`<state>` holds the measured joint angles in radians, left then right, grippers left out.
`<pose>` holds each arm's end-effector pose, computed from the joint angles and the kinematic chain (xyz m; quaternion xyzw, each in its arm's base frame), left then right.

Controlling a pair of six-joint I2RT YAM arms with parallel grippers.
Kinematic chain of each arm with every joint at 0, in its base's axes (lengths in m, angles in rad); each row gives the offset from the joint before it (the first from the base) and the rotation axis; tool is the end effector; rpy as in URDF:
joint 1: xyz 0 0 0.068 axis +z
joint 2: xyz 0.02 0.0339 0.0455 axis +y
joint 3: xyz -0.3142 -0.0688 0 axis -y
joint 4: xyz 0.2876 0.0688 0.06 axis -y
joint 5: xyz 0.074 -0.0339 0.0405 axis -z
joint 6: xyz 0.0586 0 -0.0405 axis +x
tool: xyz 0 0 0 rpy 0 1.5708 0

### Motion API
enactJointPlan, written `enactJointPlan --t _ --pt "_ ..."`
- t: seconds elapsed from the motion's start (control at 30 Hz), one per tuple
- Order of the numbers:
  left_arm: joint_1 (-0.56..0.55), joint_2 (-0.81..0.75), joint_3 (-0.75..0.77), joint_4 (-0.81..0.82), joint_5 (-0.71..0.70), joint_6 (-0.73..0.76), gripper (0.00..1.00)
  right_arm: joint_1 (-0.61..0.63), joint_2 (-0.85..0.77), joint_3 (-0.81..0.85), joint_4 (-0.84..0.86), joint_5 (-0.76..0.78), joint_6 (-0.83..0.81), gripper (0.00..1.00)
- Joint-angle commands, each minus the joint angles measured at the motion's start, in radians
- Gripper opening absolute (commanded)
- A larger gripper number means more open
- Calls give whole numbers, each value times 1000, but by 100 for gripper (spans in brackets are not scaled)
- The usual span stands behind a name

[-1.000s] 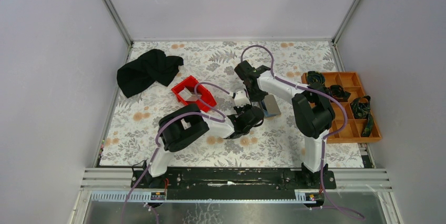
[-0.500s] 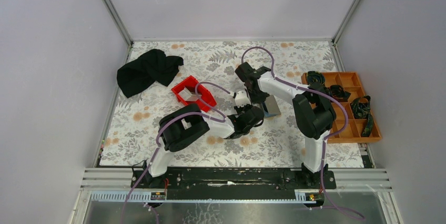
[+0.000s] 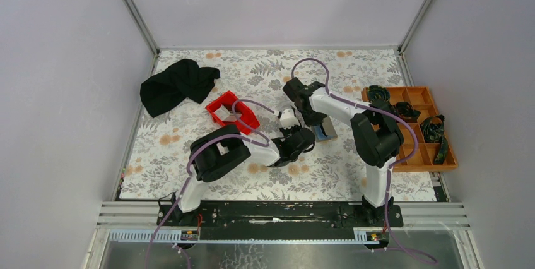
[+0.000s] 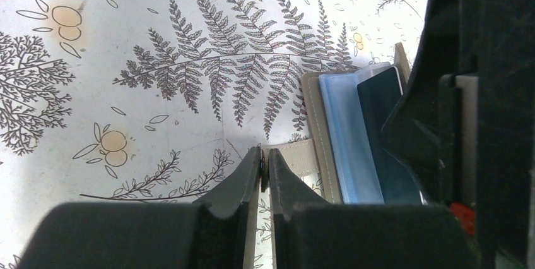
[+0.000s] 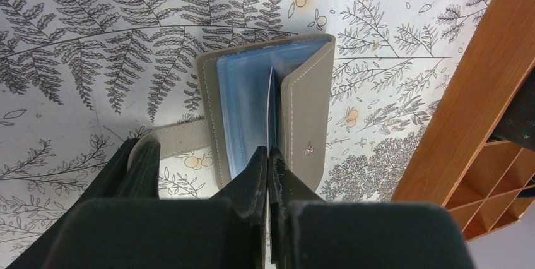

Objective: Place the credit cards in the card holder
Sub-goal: Open the card holder at the center of the board.

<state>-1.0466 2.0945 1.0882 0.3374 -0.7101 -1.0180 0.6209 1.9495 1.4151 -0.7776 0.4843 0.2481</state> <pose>0.2706 -0.3918 0.1013 -0.1394 0.8460 -0.1903 0.4782 0.3790 0.2375 0.1889 -0.1480 0.9518 -0.1630 0.2137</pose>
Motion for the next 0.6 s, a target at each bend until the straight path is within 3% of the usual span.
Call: enactJointPlan --t 0.0,0.57 --pt "11 66 -89 -240 73 3 10 3 -30 12 -26 54 11 0" --pt "16 33 -147 -269 67 -7 9 -30 -47 58 -17 125 -16 0"
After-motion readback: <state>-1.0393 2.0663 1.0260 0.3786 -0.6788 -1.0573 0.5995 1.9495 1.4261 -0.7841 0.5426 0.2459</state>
